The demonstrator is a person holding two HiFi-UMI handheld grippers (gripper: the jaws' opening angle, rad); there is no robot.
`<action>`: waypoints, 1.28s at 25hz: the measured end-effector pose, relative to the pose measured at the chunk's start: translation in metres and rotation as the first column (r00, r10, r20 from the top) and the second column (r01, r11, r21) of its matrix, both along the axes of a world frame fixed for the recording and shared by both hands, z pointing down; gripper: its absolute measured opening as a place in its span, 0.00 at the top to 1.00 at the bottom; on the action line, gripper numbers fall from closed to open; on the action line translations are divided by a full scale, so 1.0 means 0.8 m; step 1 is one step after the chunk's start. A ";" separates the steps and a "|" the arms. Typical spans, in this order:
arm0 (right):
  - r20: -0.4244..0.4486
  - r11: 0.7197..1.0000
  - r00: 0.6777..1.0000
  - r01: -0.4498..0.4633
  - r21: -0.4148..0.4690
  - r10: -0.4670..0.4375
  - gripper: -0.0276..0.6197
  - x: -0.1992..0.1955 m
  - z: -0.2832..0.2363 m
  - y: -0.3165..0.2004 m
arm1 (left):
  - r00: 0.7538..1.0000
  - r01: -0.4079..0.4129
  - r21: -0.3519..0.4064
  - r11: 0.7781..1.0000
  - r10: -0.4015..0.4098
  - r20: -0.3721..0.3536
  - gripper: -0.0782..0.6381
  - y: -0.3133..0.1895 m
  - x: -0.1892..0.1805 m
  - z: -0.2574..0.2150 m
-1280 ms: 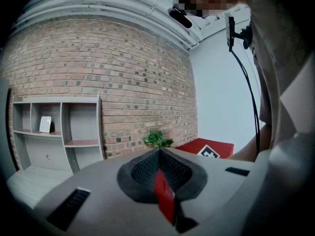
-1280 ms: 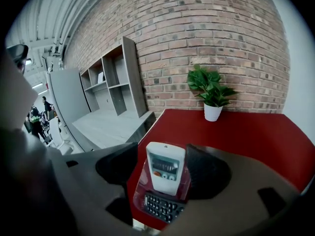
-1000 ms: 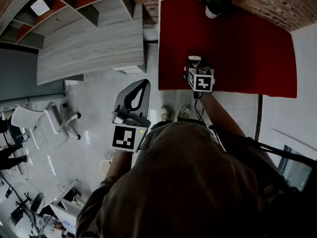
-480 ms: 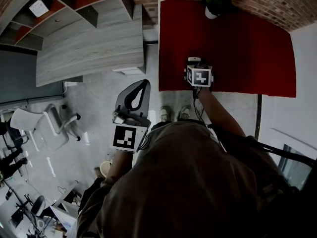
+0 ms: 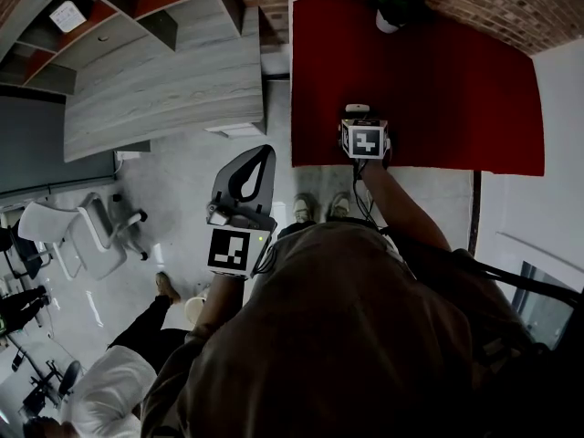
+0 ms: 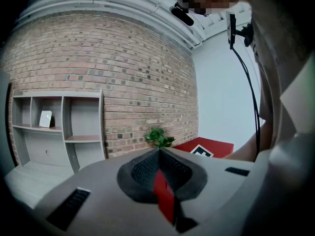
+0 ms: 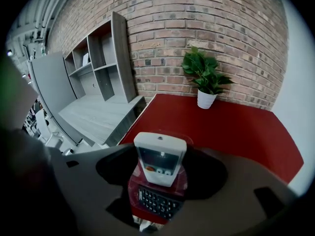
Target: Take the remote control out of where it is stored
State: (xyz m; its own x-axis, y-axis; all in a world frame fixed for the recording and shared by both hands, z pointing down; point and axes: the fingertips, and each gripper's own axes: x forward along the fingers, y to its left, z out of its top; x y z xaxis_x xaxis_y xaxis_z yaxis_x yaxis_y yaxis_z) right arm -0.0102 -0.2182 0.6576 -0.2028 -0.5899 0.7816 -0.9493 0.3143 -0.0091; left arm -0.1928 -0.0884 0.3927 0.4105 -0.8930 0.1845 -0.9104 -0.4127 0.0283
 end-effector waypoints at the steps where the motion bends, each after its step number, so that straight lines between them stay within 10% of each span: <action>1: 0.003 1.000 1.000 0.009 0.005 -0.009 0.51 -0.001 0.001 0.000 | 1.000 -0.001 -0.001 1.000 0.001 0.000 0.88 0.000 0.001 0.001; 18: 0.102 0.997 0.992 0.065 0.050 -0.069 0.51 -0.002 -0.019 0.006 | 1.000 -0.015 0.006 1.000 0.015 0.021 0.88 0.004 0.014 0.004; 32: 0.199 0.943 0.961 0.125 0.308 -0.192 0.51 0.006 -0.131 0.004 | 0.998 -0.040 0.013 0.999 0.039 0.044 0.88 0.003 0.034 0.004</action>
